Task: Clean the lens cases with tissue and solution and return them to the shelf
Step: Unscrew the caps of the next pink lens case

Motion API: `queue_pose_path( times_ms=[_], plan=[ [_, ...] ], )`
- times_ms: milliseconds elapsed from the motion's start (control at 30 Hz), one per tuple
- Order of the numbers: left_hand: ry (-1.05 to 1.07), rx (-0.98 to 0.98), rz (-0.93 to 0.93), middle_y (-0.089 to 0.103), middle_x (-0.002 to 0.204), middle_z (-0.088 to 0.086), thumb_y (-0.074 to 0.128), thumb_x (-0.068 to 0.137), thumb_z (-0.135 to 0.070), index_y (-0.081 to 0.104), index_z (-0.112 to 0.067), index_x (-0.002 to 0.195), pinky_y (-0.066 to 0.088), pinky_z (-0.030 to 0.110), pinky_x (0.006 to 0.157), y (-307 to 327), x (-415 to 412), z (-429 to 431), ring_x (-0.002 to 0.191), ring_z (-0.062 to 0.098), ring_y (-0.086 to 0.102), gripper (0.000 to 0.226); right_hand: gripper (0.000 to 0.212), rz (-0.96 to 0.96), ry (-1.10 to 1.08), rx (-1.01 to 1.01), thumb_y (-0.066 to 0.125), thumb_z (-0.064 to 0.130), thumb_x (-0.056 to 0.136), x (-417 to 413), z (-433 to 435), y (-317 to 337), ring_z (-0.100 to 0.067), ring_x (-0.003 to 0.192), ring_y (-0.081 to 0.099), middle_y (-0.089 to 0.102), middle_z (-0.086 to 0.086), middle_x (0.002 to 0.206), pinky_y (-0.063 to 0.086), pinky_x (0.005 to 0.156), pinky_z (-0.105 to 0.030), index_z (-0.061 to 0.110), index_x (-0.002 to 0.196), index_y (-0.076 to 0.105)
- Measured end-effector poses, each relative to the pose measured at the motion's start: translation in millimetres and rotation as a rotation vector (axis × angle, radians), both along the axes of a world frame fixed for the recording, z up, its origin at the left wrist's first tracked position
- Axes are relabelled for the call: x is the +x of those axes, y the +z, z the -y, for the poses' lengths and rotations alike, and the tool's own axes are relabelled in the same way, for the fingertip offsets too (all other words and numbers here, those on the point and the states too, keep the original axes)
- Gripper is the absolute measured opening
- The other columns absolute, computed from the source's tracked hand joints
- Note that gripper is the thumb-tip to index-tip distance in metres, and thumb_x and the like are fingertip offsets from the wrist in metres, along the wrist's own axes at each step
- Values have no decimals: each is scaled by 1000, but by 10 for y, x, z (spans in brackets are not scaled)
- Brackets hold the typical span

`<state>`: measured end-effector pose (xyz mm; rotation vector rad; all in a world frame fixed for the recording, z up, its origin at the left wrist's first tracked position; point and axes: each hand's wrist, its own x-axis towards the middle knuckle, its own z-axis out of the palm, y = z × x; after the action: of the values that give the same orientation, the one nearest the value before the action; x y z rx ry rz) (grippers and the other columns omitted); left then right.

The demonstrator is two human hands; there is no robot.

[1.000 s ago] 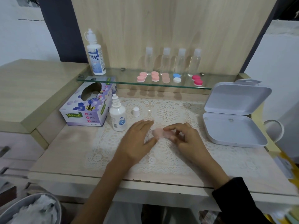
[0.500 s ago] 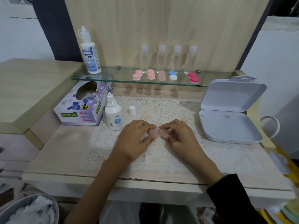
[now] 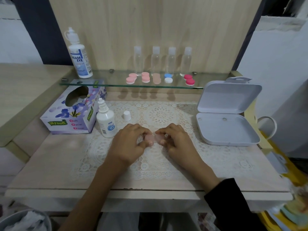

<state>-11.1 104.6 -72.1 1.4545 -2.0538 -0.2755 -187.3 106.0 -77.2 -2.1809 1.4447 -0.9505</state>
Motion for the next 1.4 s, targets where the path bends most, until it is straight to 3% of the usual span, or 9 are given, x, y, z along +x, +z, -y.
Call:
queue_pose_path(
  times_ms=[133,367,667,833,933,1033,1167,1333,1400],
  plan=[
    [23,-25,-61,58,85,-16,76,77,-27,72,-23,99,39,28,78,-26,-23,-11,90,9,51,24,37,-10,0,-17,49,12,80,-9,16,-13,-11,90,43,51,10,89,34,77,-19,13,110,70],
    [64,-59,-101,65,87,-8,77,75,-24,73,-21,99,35,24,76,-65,-66,-31,90,12,51,24,35,-15,11,-61,59,-5,82,-22,50,-29,-9,88,40,45,16,83,30,76,-11,12,111,70],
    [94,-98,-108,67,86,-4,79,73,-20,74,-17,98,35,24,76,-92,-96,-51,89,15,54,25,33,-16,28,-87,63,-5,81,-31,63,-37,-8,86,42,43,19,82,30,74,-7,10,109,71],
    [95,-96,-88,67,84,-3,80,73,-20,75,-16,96,33,18,71,-83,-100,-65,87,16,55,24,33,-6,33,-84,63,-6,80,-31,82,-51,-12,87,47,52,5,86,37,74,-17,9,108,71],
    [123,-113,-77,65,76,-2,81,71,-22,75,-16,87,27,9,69,-66,-98,-59,80,14,52,19,32,24,34,-77,64,-5,78,-27,57,-58,-13,85,50,51,8,83,40,73,-20,9,105,72],
    [125,-94,-95,65,74,-2,82,70,-24,75,-16,85,31,12,69,-54,-84,-48,79,14,53,19,31,32,34,-72,66,-5,77,-21,46,-57,-12,83,51,49,13,82,39,73,-18,10,103,72],
    [119,-48,-150,65,81,-6,82,69,-30,72,-18,87,40,22,76,-39,-69,-70,84,12,55,23,31,44,33,-64,66,-5,78,-24,42,-55,-16,85,52,52,7,85,43,74,-24,11,104,72],
    [26,-9,-138,58,103,-15,61,73,-54,65,-21,108,31,7,86,-96,-44,-56,99,4,50,49,29,63,42,-68,66,-3,80,-26,26,-55,-15,87,52,52,7,86,40,77,-19,11,105,71],
    [-6,-1,-144,59,105,-13,52,76,-48,66,-20,111,29,8,89,-114,-33,-55,102,9,51,47,30,59,38,-71,67,-3,80,-27,34,-61,-14,87,51,51,9,86,37,76,-15,11,105,72]
  ],
)
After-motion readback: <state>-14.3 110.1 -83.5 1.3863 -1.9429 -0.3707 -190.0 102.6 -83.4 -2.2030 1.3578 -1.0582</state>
